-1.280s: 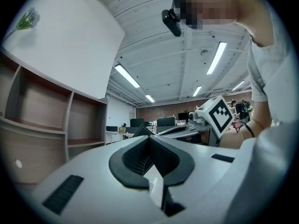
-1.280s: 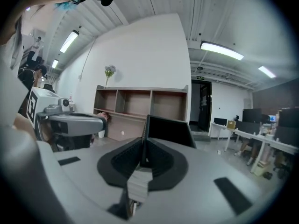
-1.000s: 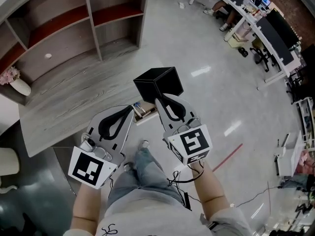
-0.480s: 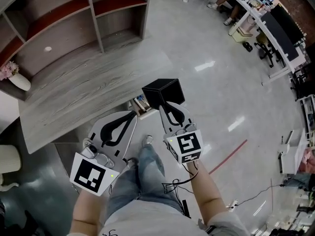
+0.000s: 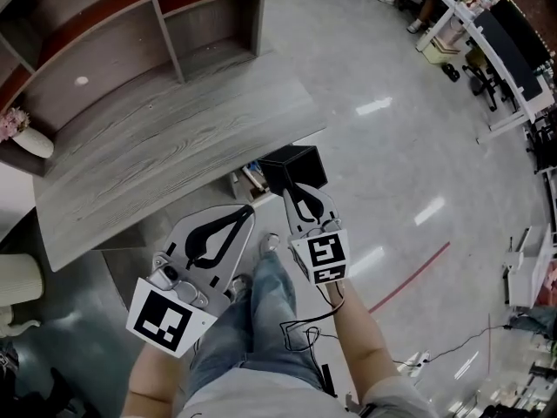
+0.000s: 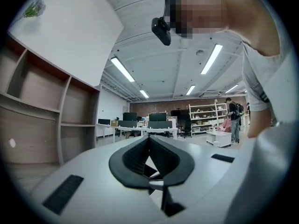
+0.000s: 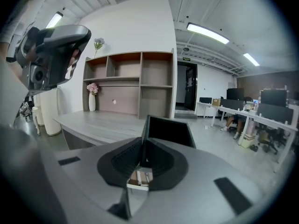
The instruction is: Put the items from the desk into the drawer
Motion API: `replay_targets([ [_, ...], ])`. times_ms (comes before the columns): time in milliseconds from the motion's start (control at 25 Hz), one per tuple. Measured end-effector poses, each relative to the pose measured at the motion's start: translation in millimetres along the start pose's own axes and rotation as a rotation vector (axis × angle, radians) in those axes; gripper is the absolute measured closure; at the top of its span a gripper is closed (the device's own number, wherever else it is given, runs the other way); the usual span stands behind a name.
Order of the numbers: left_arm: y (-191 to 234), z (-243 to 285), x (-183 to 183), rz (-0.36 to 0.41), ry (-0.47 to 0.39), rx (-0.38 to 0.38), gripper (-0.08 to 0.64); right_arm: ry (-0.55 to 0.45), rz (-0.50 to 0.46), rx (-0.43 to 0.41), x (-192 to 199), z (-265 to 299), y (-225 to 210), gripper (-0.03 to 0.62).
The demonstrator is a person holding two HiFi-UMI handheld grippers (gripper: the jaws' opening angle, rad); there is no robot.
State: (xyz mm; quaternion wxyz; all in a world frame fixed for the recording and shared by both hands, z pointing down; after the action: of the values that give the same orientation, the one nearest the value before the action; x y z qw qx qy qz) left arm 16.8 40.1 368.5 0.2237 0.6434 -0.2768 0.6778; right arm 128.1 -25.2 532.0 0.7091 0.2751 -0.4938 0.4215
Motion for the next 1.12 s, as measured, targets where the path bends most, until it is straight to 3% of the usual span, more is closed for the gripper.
replay_targets([
  [520, 2, 16, 14, 0.004, 0.031, 0.008, 0.552, 0.083, -0.01, -0.002, 52, 46, -8, 0.546],
  [1120, 13, 36, 32, 0.0, 0.077, 0.002, 0.552, 0.18, -0.066, 0.003, 82, 87, -19, 0.545],
])
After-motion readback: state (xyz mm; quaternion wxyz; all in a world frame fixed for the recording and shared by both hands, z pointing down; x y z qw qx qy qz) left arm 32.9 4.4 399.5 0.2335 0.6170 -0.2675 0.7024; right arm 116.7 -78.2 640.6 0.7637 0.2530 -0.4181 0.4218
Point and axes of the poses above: the fingertips, and each gripper's own axes: z forward along the fingers, y to its left, x out of its underside, the point moved 3 cm from there along -z, backward along the fingers, and after that the axes turned 6 degrees about z, right-handed, at the moved point
